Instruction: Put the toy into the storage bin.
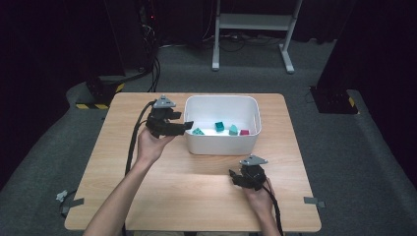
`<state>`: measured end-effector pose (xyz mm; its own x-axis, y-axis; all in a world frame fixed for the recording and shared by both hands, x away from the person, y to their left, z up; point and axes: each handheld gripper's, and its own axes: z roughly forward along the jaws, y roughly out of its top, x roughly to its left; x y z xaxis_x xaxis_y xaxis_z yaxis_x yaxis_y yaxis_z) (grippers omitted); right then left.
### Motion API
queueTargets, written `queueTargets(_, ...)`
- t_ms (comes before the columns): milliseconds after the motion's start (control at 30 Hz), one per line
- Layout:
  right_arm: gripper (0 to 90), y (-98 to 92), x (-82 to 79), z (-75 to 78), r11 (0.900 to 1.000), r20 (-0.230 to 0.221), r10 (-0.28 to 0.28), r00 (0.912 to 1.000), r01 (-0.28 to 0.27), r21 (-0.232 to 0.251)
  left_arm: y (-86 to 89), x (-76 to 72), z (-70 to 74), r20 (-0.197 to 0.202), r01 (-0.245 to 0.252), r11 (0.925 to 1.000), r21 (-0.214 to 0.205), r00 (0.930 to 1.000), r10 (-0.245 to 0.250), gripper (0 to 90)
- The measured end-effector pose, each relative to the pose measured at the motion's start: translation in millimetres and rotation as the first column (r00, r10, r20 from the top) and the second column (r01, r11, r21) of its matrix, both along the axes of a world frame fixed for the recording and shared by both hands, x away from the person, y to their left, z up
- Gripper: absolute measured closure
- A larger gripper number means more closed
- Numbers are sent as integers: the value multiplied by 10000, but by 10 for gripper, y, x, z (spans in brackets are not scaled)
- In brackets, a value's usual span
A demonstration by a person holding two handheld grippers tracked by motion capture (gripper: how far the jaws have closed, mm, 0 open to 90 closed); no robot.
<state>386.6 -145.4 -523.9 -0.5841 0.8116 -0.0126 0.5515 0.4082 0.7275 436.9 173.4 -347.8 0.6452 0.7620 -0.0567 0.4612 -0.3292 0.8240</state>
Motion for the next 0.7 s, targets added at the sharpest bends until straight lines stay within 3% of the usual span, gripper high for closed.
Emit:
queueTargets(300, 373, 0, 0, 0, 10000, 1, 2, 10000, -2, -3, 260, -262, -140, 33, -334, 9992, -198, 9994, 334, 361)
queueTargets(700, 373, 0, 0, 0, 10000, 2, 2, 10000, -2, 2, 550, -547, -459, -103, -765, 9968, -215, 9970, 763, 346)
